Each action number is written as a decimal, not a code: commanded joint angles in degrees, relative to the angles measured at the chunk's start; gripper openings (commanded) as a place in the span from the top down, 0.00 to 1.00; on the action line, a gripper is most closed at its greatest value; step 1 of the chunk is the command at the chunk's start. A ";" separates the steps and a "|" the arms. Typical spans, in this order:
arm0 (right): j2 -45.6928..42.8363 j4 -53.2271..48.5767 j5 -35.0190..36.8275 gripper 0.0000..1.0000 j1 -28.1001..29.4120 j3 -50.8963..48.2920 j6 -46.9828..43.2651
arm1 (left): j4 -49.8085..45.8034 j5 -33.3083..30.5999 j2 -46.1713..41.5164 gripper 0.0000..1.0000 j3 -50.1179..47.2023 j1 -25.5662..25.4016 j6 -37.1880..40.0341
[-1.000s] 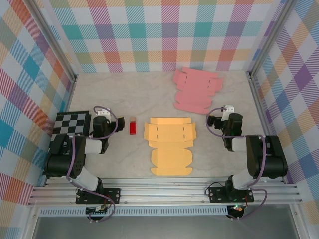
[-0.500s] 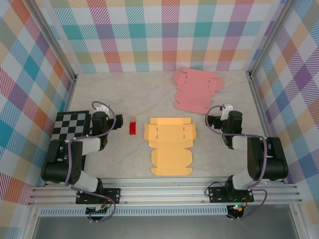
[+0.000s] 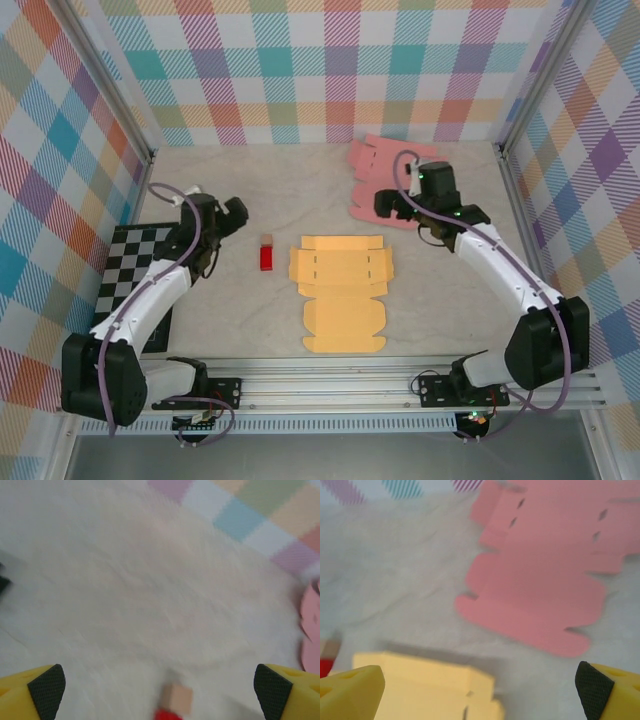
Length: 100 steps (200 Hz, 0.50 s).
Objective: Fold the paper box
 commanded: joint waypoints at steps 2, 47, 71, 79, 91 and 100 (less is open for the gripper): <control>-1.88 -14.49 -2.80 0.00 3.07 -0.15 3.18 | -10.70 13.55 3.18 0.04 2.22 -6.28 -4.37; -6.41 -7.97 -8.52 0.00 3.50 -8.47 1.63 | -11.13 20.30 9.18 0.08 1.17 -14.86 1.44; -7.45 -7.84 -8.24 0.00 3.50 -8.39 0.02 | -7.51 23.66 11.71 0.12 -0.90 -15.00 1.57; -7.30 -8.22 -8.72 0.00 3.51 -8.00 -0.34 | -5.25 25.11 12.60 0.13 -1.18 -15.13 1.66; -6.96 -8.63 -9.71 0.00 3.50 -7.58 -0.90 | -3.57 26.20 14.31 0.16 -0.96 -15.31 2.17; -6.74 -8.93 -10.34 0.00 3.50 -7.40 -1.08 | -3.26 26.54 15.59 0.19 -0.48 -15.39 2.65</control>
